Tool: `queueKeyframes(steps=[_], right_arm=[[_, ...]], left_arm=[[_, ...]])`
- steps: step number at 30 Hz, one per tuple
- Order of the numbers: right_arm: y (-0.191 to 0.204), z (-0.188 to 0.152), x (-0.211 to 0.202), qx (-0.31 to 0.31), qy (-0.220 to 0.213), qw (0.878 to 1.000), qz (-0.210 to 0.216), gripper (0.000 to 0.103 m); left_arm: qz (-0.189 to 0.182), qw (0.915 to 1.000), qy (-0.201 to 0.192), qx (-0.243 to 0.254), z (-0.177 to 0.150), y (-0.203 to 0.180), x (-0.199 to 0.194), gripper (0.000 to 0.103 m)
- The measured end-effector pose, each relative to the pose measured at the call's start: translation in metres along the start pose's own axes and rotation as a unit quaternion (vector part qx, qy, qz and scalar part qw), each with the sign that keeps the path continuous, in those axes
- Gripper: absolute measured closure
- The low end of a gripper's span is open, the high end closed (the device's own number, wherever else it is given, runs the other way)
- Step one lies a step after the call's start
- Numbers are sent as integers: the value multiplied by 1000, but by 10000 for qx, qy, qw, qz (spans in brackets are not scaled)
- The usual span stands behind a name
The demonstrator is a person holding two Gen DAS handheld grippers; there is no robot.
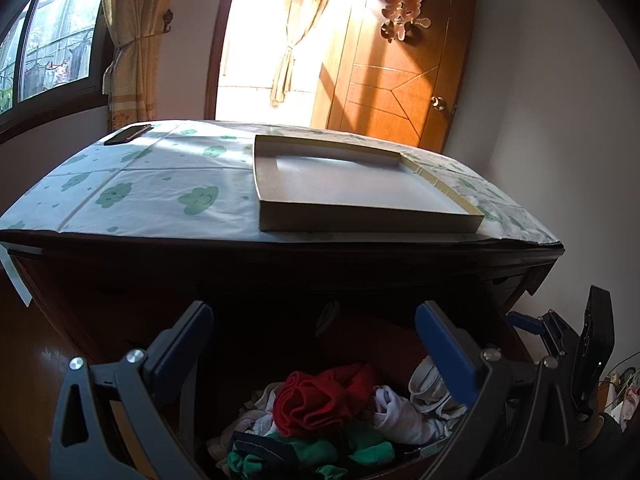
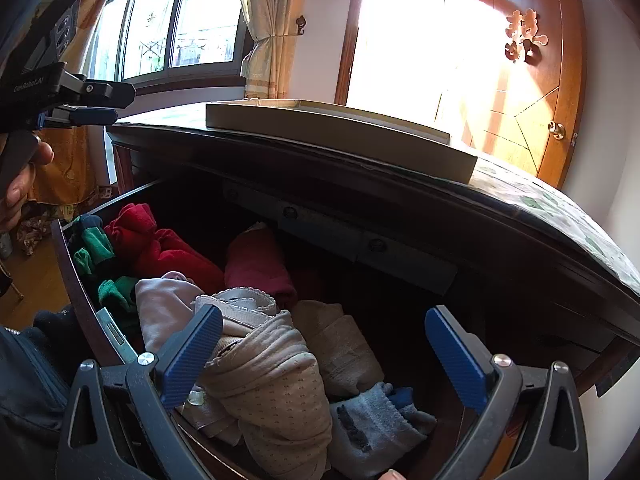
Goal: Take underwear out of drawer
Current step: 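Lower both tools into the open drawer toward the rolled underwear, then grasp the beige rolled underwear with the right gripper while the left gripper grasps white socks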
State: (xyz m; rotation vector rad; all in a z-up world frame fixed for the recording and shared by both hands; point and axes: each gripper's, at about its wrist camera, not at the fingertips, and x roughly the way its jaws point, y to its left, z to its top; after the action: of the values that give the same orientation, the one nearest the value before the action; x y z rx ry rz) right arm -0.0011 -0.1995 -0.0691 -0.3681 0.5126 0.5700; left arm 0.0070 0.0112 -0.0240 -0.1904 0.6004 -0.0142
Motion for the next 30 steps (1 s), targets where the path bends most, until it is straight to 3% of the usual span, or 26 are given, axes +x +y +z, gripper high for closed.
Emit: queueKeyframes(steps=[16, 24, 27, 30], right_arm=[[-5, 11, 15, -71, 880, 9939, 662, 0], [-3, 18, 10, -282, 990, 9931, 567, 0], [-5, 18, 12, -286, 1167, 9876, 1009, 0], [-2, 18, 15, -338, 1276, 9855, 1064, 0]], left_arm=[[-110, 9979, 604, 216, -14, 1, 35, 0], [-191, 9954, 822, 453, -17, -1, 43, 0], [-203, 9945, 908, 482, -17, 1, 47, 0], [-233, 9943, 961, 408, -17, 4, 49, 0]])
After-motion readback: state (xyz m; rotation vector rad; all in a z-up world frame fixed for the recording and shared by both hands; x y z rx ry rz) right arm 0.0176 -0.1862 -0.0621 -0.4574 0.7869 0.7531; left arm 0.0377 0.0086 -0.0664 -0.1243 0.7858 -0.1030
